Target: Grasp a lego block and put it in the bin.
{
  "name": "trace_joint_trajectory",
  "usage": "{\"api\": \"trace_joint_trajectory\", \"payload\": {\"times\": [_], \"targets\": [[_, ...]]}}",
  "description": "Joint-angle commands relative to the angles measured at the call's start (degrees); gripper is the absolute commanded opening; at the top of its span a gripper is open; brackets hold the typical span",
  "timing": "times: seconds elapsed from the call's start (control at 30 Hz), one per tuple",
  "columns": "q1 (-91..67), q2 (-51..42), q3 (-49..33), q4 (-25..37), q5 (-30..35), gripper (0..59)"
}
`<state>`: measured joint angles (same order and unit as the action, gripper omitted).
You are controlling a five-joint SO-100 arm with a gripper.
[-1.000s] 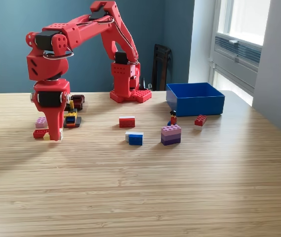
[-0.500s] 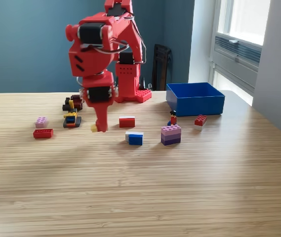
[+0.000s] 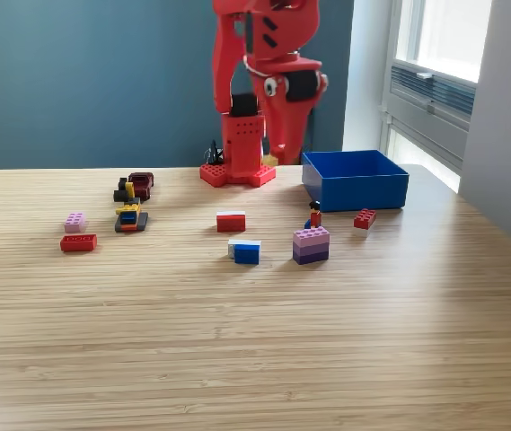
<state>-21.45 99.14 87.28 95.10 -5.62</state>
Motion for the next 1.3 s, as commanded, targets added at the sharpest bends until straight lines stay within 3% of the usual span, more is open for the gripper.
{"api": "trace_joint_trajectory", "payload": {"times": [0.03,0.2,0.43,0.97,1.3], "targets": [[-16.79,9.84,3.60,2.46,3.87,0.0],[-29.44,9.32,6.33,2.46,5.19,0.0],[-42.10,1.76,5.71,2.46,5.98,0.0],[-42.89,-28.13,-24.35,6.94,6.50,0.2],[-43.42,-33.31,-24.70,7.03,5.89,20.6]]}}
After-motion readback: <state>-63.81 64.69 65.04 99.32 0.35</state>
